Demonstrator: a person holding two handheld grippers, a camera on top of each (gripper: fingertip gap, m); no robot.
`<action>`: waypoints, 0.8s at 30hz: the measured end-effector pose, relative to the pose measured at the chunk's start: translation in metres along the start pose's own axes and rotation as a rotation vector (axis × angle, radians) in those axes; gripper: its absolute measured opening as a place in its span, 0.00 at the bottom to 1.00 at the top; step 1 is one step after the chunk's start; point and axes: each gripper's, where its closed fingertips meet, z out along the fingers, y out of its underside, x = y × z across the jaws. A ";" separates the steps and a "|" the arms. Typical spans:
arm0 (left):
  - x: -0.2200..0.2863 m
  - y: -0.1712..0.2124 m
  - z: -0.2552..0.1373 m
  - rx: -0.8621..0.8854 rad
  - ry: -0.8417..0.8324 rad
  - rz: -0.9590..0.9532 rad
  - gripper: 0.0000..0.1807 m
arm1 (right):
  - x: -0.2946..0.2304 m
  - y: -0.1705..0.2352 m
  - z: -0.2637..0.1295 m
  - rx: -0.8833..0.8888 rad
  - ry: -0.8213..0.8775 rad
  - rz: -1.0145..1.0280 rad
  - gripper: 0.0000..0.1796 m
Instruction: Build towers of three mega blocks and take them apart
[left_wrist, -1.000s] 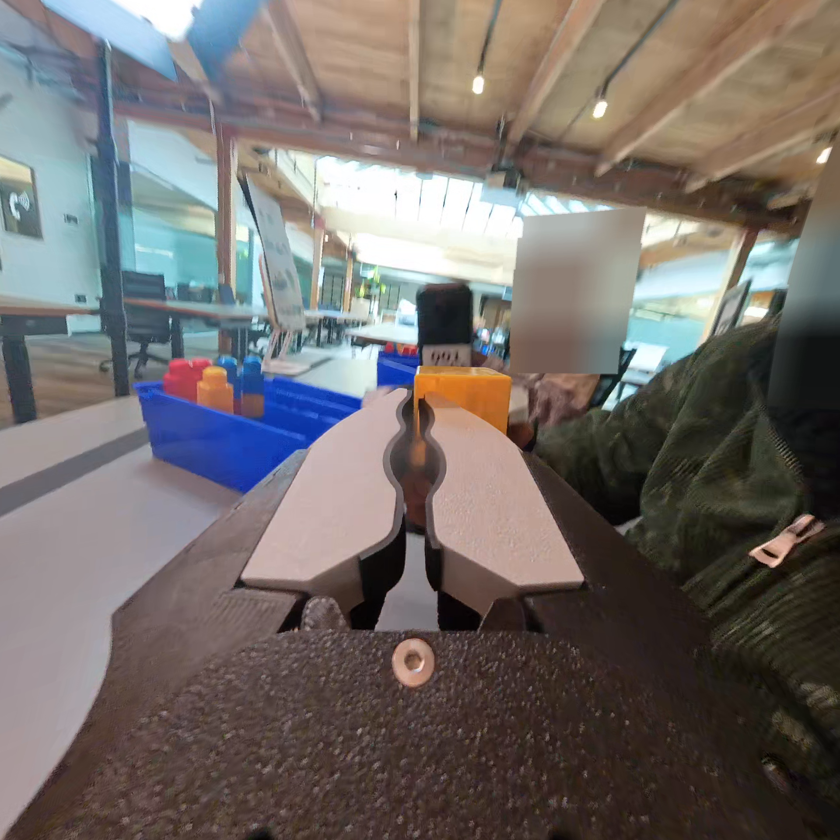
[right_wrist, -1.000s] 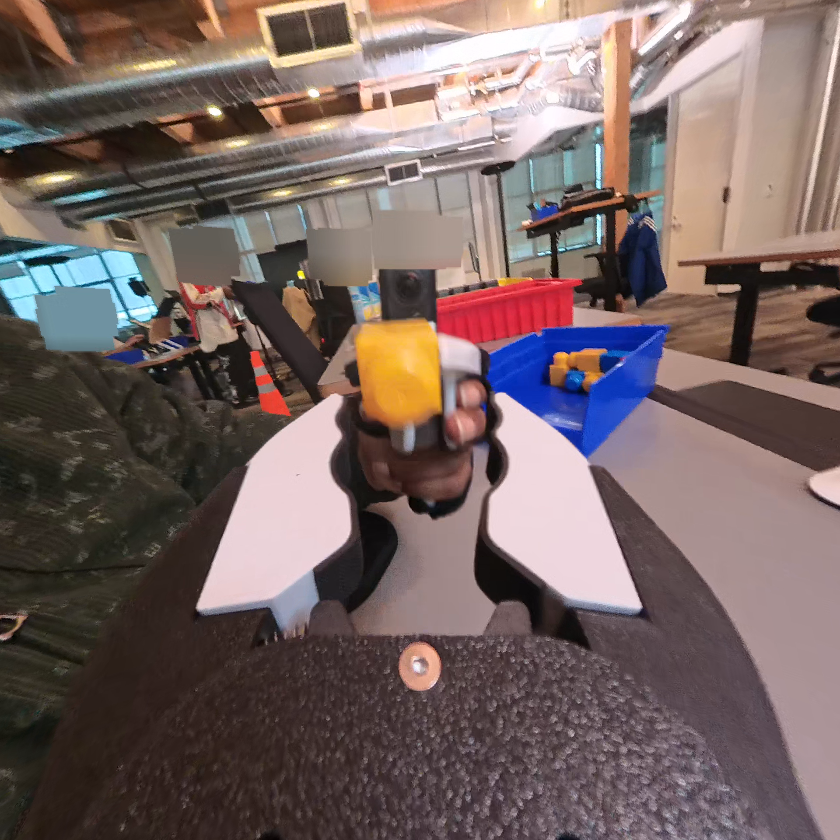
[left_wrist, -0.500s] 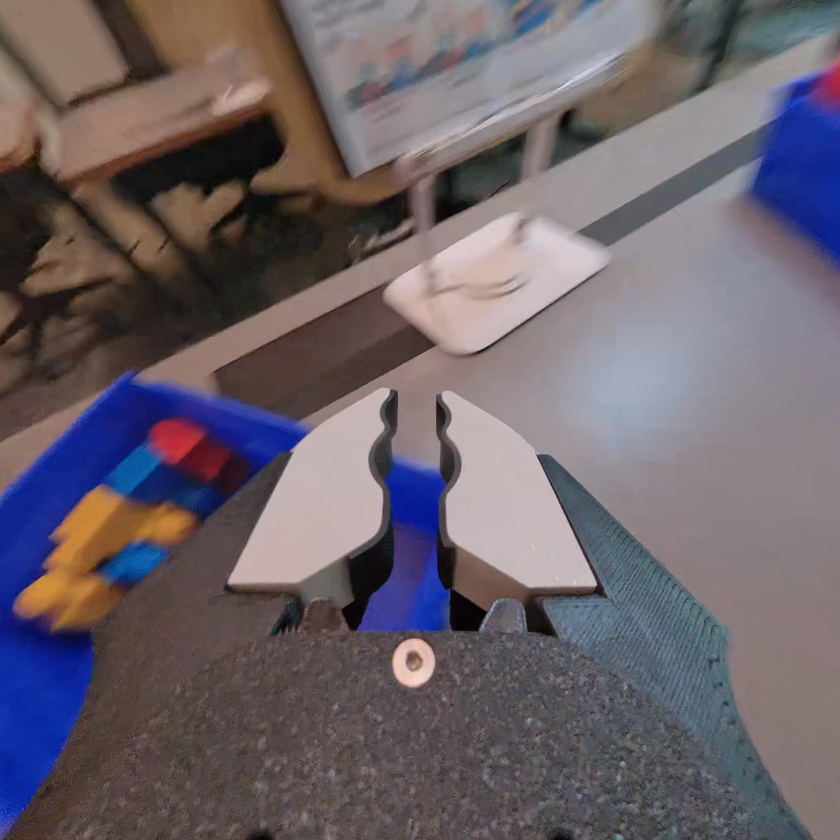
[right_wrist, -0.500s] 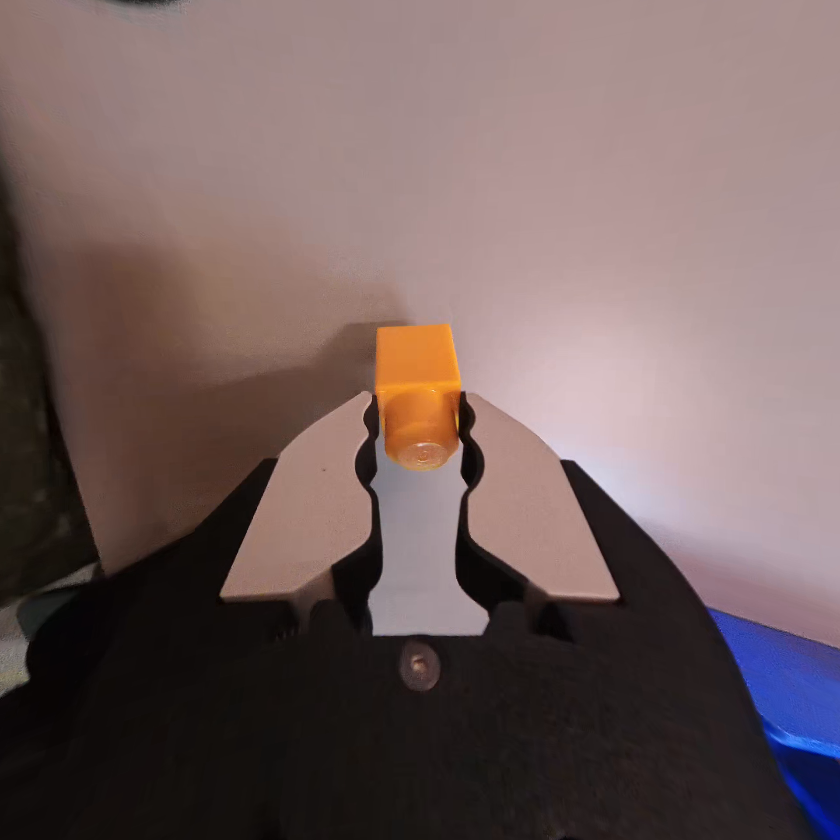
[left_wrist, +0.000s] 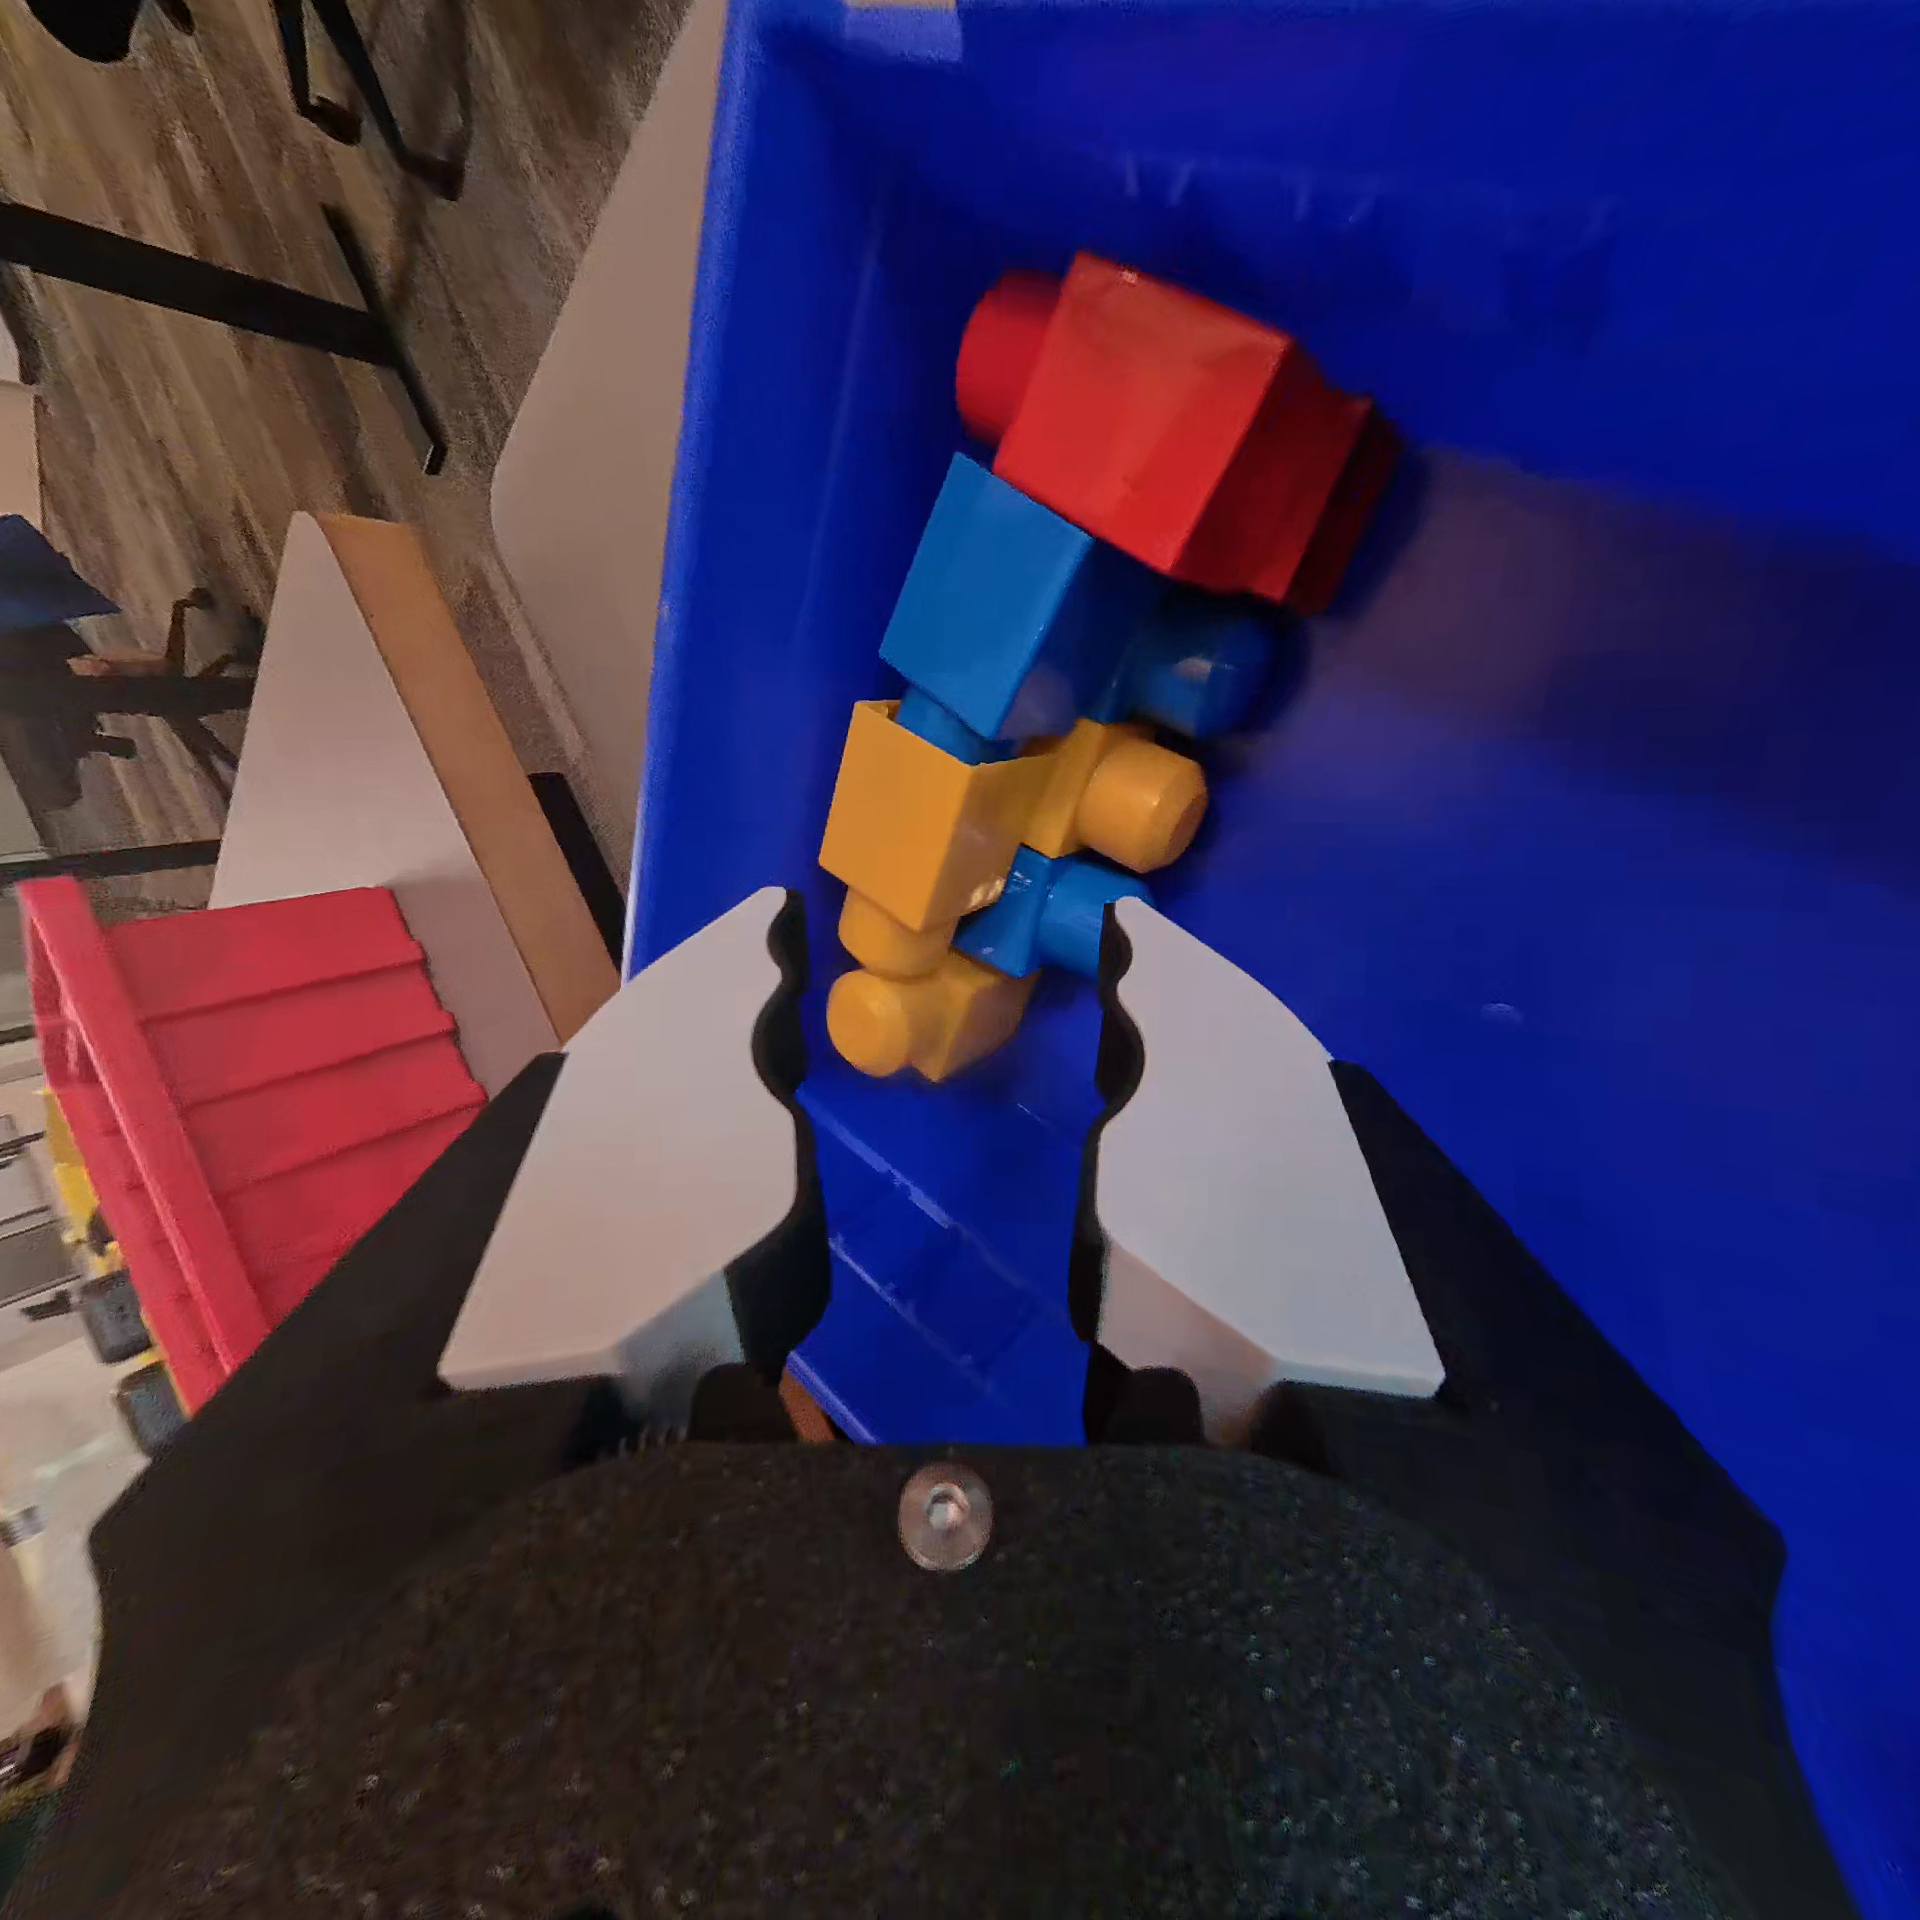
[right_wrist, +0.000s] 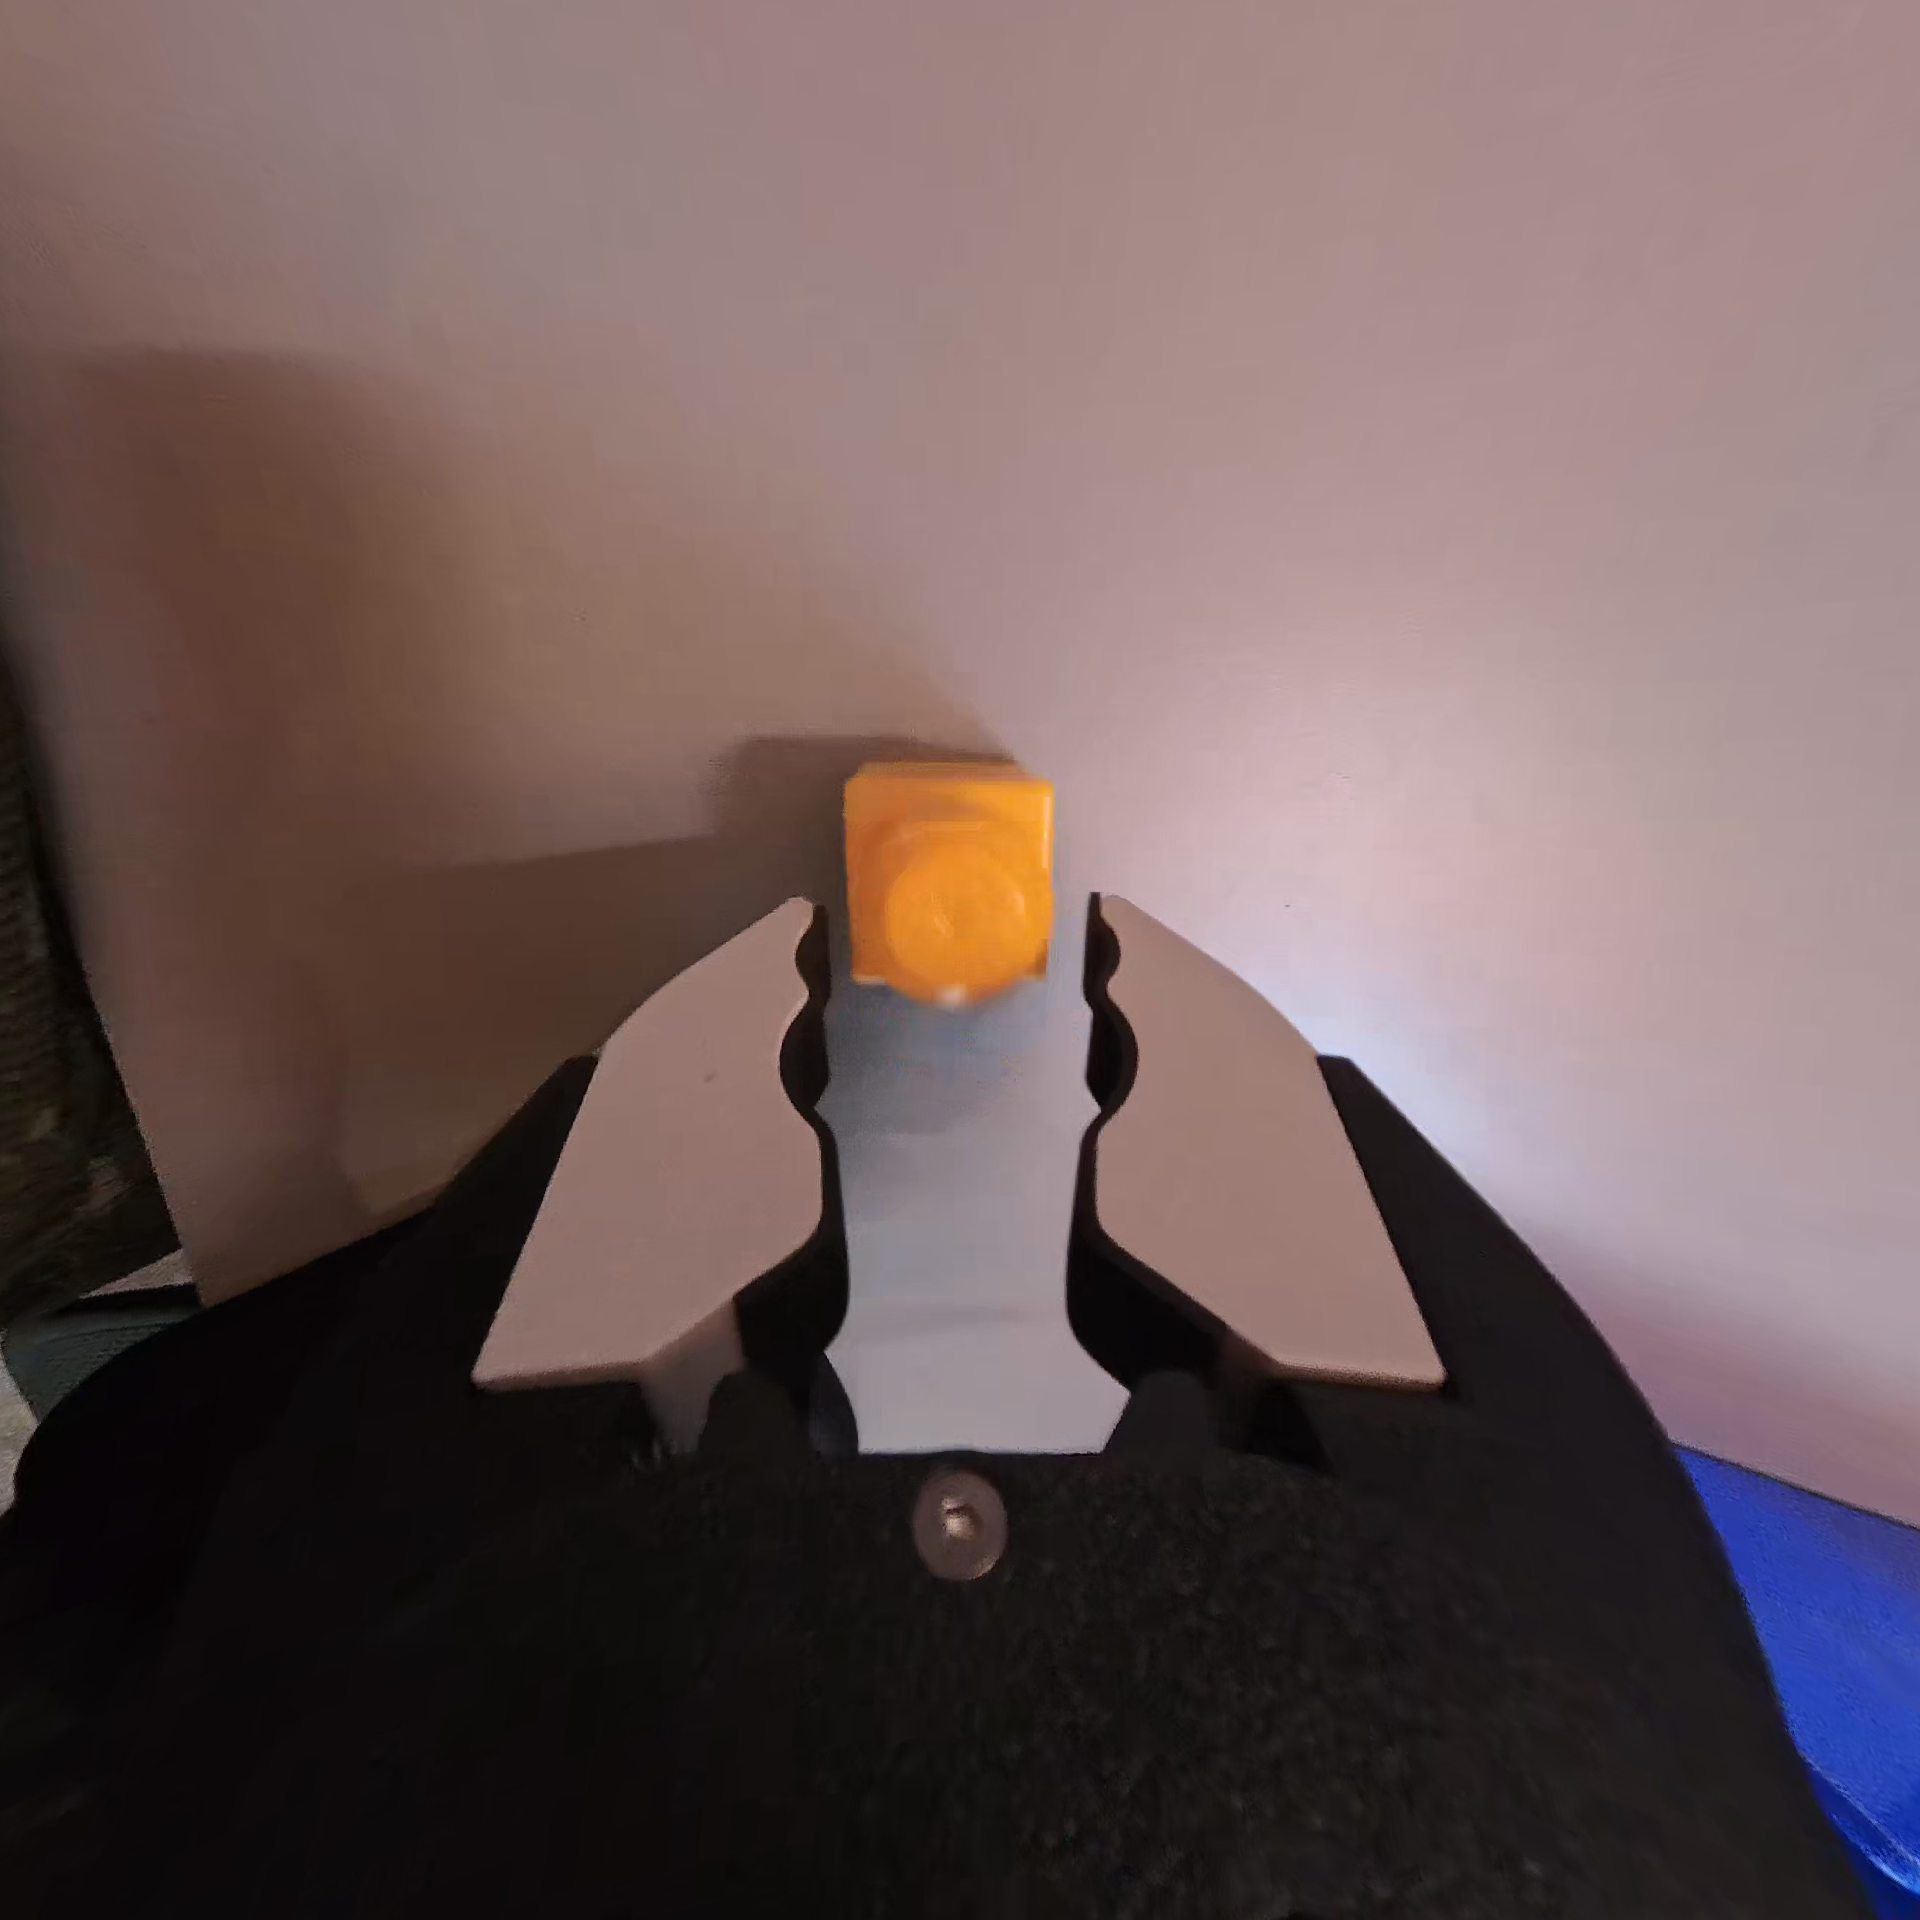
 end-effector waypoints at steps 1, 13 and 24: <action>-0.002 0.001 0.005 -0.016 -0.009 0.020 0.30 | 0.001 -0.002 -0.002 0.021 0.006 0.004 0.30; -0.015 0.005 0.044 -0.077 -0.126 0.205 0.22 | 0.013 -0.042 -0.037 0.387 0.036 0.042 0.33; -0.016 0.001 -0.004 0.129 -0.149 0.158 0.00 | 0.026 -0.054 -0.055 0.504 0.119 0.065 0.30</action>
